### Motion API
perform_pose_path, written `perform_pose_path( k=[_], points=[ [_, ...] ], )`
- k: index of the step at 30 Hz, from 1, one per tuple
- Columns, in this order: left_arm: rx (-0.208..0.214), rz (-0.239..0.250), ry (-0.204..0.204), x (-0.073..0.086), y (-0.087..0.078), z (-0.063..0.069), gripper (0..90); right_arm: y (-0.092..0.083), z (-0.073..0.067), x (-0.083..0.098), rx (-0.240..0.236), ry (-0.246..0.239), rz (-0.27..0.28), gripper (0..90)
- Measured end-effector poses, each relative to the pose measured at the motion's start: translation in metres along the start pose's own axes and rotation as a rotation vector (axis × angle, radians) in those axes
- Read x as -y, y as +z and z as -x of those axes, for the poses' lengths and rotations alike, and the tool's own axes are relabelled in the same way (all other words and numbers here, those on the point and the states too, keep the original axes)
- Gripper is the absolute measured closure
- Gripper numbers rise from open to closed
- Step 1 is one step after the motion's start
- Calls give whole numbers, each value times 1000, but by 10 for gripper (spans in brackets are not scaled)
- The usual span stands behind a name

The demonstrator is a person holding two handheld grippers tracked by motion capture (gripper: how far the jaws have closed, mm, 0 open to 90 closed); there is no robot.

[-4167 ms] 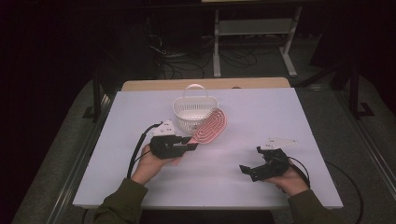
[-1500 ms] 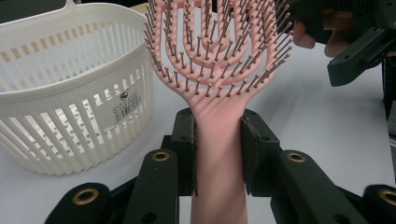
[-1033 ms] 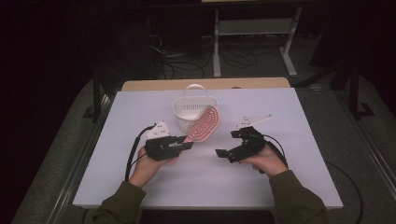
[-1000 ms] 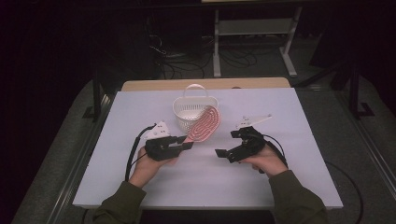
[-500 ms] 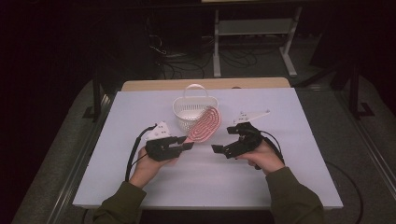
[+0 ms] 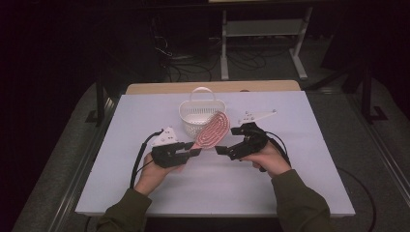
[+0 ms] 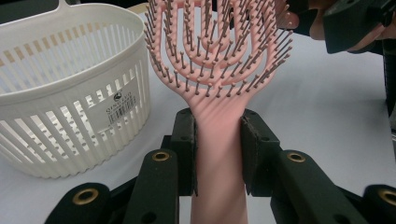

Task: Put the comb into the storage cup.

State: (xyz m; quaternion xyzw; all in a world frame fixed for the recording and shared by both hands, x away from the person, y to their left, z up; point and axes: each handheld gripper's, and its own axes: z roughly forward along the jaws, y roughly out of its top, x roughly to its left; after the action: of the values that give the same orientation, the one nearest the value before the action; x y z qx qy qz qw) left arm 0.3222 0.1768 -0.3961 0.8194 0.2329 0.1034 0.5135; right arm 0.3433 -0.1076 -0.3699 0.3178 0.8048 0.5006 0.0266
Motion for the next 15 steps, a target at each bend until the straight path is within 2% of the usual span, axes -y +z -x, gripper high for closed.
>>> perform_pose_path(
  k=[15],
  points=[
    [-2,1,5,1,2,2,701,2,1,-15,-4,0,33,0]
  ],
)
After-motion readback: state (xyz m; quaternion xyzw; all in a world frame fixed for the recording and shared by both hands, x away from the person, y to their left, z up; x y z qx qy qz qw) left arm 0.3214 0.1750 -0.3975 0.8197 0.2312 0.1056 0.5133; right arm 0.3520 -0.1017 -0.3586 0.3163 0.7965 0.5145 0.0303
